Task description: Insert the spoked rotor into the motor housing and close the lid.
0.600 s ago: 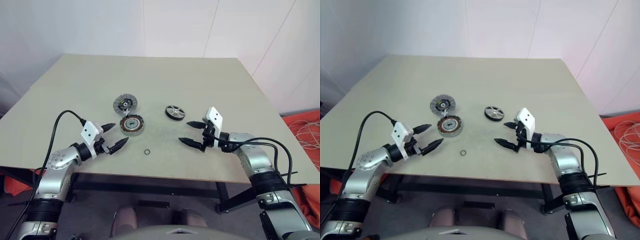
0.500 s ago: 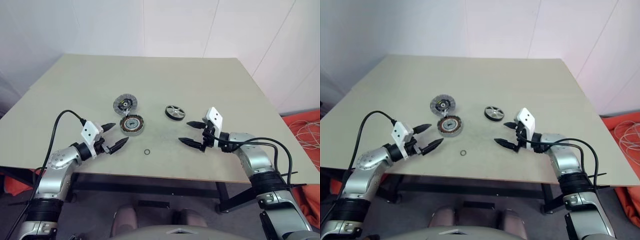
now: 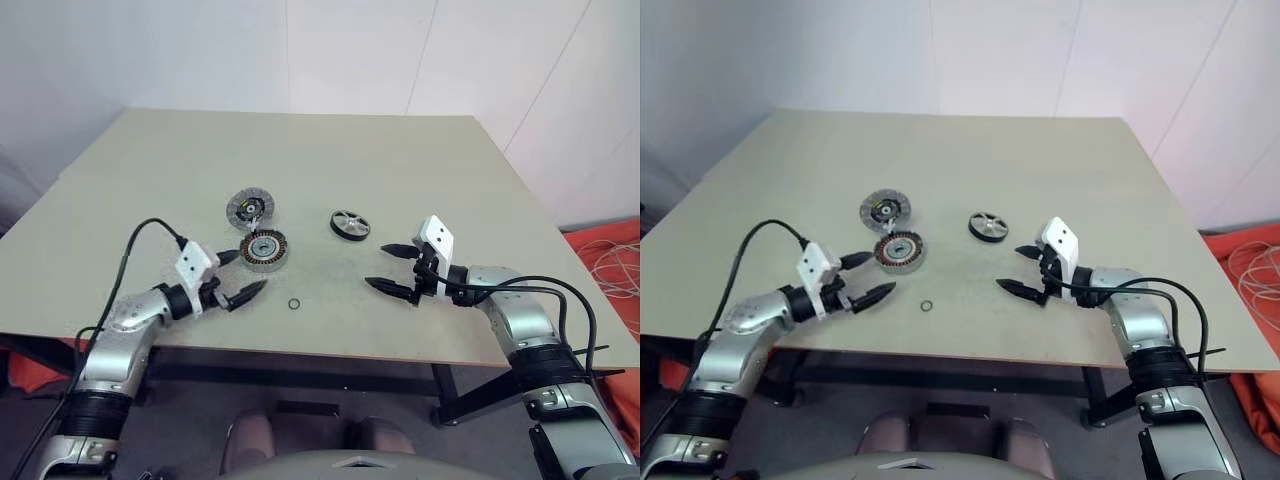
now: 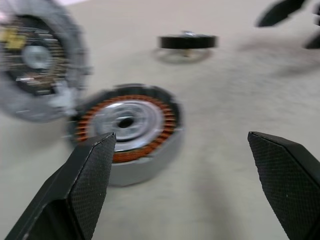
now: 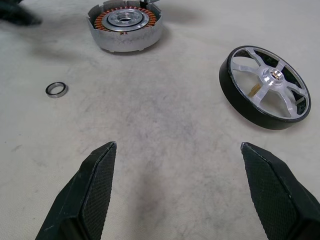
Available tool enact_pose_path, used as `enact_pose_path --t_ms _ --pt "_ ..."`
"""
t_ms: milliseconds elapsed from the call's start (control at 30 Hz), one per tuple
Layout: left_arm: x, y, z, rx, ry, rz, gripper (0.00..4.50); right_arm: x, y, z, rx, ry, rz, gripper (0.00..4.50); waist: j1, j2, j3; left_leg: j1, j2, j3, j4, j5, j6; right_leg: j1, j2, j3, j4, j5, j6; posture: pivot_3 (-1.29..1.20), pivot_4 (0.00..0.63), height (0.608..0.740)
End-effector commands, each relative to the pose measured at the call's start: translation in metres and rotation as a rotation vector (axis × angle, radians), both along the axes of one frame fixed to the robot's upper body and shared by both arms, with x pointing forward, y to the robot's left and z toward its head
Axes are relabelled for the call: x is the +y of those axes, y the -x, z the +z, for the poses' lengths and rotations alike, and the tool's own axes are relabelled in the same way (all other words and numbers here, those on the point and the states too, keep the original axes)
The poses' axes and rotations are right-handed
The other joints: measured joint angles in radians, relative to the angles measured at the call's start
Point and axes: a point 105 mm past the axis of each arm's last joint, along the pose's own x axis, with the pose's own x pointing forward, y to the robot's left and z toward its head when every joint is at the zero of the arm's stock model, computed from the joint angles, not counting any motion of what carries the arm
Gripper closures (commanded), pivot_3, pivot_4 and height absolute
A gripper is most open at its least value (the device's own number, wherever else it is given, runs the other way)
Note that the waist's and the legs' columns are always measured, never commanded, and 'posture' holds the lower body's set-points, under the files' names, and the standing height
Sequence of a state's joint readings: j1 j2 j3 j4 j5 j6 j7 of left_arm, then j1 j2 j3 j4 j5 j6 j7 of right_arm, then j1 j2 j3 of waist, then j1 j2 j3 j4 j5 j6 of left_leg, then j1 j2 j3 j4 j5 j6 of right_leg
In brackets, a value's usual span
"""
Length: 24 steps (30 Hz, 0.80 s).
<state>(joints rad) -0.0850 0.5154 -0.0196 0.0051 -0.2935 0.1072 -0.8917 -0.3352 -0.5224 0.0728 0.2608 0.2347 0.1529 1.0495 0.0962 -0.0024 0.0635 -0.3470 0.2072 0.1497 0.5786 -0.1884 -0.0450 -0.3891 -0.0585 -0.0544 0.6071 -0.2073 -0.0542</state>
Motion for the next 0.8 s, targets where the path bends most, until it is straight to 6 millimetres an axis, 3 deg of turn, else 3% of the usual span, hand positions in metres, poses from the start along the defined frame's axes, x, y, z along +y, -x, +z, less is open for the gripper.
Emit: enact_pose_path --t_ms 33,233,800 --pt "-0.025 0.012 0.002 -0.033 -0.047 -0.117 0.01 -0.001 -0.004 0.013 -0.056 -0.024 -0.006 0.0 0.0 0.0 0.0 0.0 0.0 0.0 0.0 0.0 0.0 0.0 0.0 0.0 0.0 0.0 0.0 0.0 0.0 0.74" --pt "-0.046 0.016 0.004 0.002 -0.007 -0.167 0.01 0.002 -0.002 0.012 -0.053 -0.027 -0.001 0.0 -0.001 0.001 0.0 0.0 0.0 0.0 0.0 0.0 0.0 0.0 0.0 0.0 0.0 -0.002 0.004 0.0 0.0 0.74" --pt "-0.044 0.014 -0.028 0.137 -0.09 -0.135 0.01 0.003 -0.002 0.011 -0.053 -0.03 -0.004 0.0 -0.001 0.003 -0.002 0.0 0.0 0.0 0.0 0.0 0.0 0.0 0.0 0.0 0.0 -0.002 0.004 0.0 0.0 0.74"
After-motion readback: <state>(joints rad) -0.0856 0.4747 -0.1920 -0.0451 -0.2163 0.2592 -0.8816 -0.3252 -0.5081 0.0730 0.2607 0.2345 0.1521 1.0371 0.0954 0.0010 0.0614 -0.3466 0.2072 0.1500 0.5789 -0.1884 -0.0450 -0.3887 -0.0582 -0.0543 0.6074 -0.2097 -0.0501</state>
